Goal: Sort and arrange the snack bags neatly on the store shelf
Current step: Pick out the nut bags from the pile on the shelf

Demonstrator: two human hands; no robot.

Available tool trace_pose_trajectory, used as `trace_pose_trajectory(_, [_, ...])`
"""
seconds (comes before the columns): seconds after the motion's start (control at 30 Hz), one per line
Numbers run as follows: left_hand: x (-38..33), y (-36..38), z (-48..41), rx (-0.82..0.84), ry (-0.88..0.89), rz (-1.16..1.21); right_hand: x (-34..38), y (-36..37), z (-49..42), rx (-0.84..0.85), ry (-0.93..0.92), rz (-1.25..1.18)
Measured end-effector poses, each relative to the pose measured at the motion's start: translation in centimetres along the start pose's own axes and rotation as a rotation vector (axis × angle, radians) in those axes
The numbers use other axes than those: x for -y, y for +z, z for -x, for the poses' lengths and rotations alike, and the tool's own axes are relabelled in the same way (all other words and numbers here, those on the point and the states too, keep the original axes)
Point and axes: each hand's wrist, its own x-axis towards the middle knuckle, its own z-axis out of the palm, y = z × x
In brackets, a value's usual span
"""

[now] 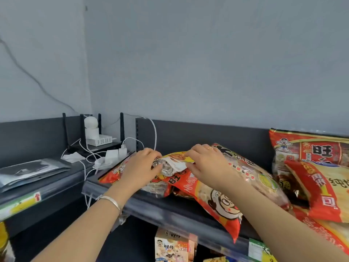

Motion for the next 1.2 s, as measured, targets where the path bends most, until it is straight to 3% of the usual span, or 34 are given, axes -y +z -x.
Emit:
trace_pose_trajectory(0.1, [1.4,1.0,-1.2,0.092,0.063,-0.003,0.4,1.2,-2.0,0.004,0.097,0.039])
trace_pose_trajectory(0.3, [1.1,3.9,-3.5,0.238,0.212,-0.008,-0.6,2.4,-3.6,0.236,0.225,0.121])
trace_pose_trajectory(0.47, [0.6,4.5,-4.5,0.166,0.267,-0.114,-1.2,2.8,-4.7,0.227,0.281,0.03])
trace_pose_trajectory(0.63, [0.4,5.0,-4.9,0.079,0.185,-0.139,-2.4,3.3,-4.9,0.242,0.392,-0.153])
trace_pose_trajectory(0.8, [1.5,4.9,-4.3,-0.055,0.036,0.097,-2.6,3.7,-6.5,0.228,0.596,-0.353])
trace_pose_trajectory(0.9, [1.6,4.7,-3.2,-0.048,0.074,0.137,-1.6,4.2,-8.4,0.269,0.715,-0.498])
trace_pose_trajectory(1.0, [1.9,4.9,-2.3,0.047,0.153,0.222,-0.4,4.5,-9.2,0.343,0.762,-0.42])
trace_pose_trajectory(1.1, [2.7,4.5,-1.8,0.218,0.084,0.618,-0.5,5.3,-9.3,0.242,0.783,-0.382])
trace_pose_trajectory(1.2, [2.8,3.6,-2.2,0.17,-0.142,0.973,-1.2,5.9,-9.5,0.066,0.879,-0.613])
